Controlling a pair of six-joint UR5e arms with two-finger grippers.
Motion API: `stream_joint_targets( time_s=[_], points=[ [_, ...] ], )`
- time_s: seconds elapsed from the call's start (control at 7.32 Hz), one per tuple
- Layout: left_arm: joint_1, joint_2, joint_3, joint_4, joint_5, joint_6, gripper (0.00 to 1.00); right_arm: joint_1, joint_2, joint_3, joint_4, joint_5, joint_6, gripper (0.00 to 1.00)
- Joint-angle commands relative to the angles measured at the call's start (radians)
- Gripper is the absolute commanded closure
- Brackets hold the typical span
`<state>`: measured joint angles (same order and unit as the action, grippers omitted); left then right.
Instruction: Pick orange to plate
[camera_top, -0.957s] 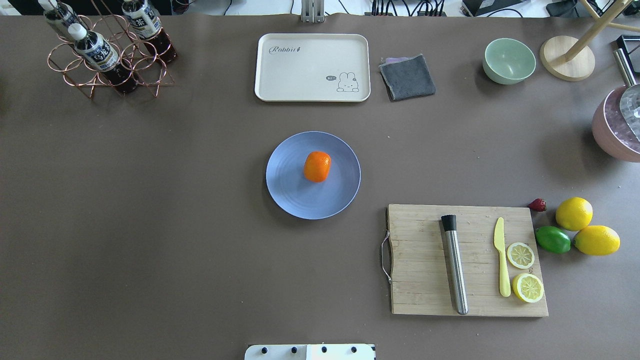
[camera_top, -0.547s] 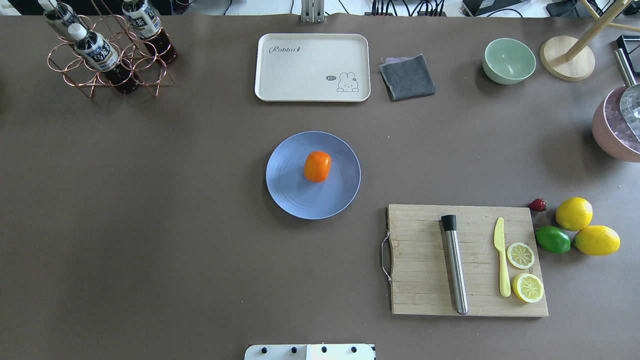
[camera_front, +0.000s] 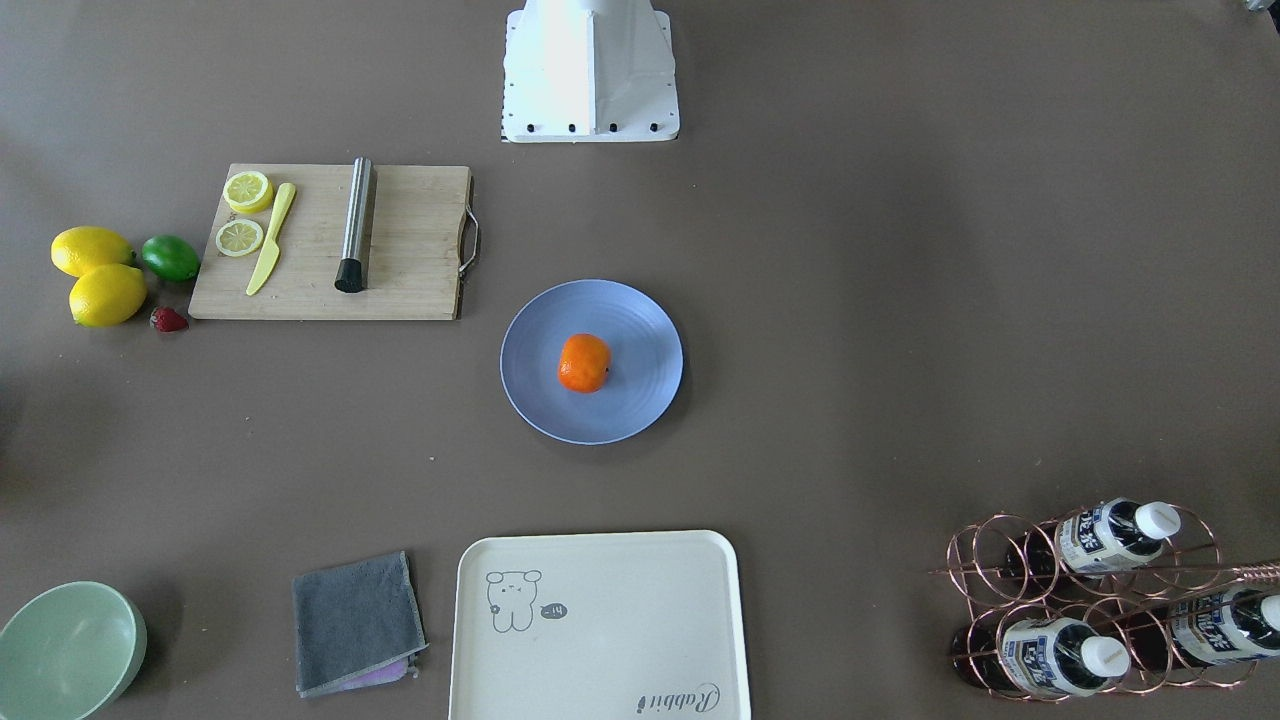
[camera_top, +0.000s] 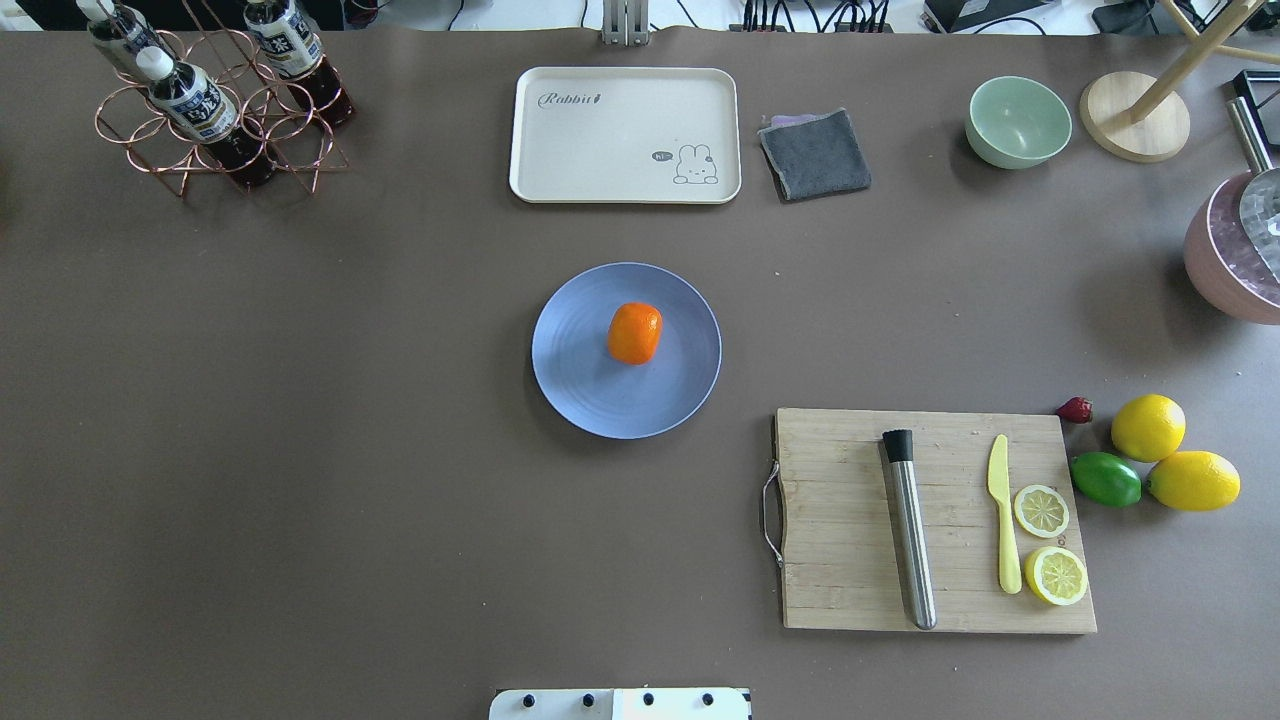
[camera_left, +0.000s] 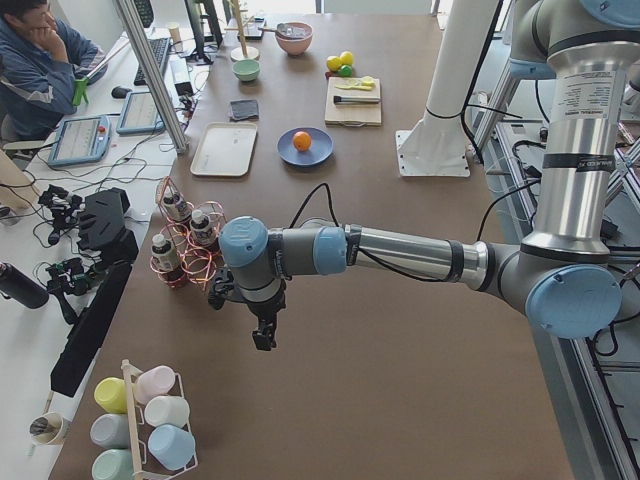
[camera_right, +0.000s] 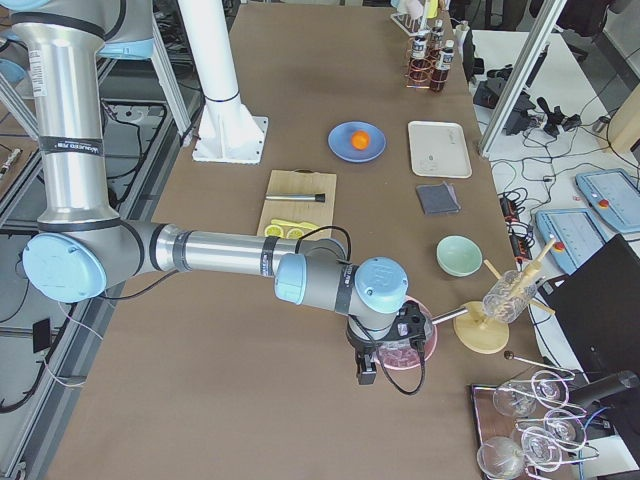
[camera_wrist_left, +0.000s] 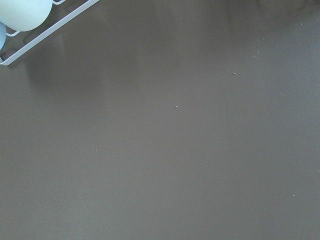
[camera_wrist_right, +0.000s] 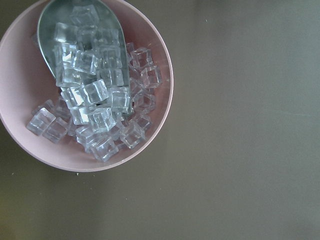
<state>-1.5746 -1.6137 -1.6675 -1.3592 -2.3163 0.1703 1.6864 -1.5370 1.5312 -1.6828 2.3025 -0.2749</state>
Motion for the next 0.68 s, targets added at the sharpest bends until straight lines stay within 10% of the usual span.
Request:
stream_joint_targets(
  time_s=[0.0,0.55],
  points=[
    [0.001,0.003,0.0,0.0,-0.002,0.0,0.02,-0.001,0.0,0.001,0.0,0.0,-0.001,0.0],
    [0.001,0.02,-0.001,-0.008,-0.006,-0.002,0.02,-0.007,0.0,0.003,0.0,0.006,-0.003,0.0]
  ],
)
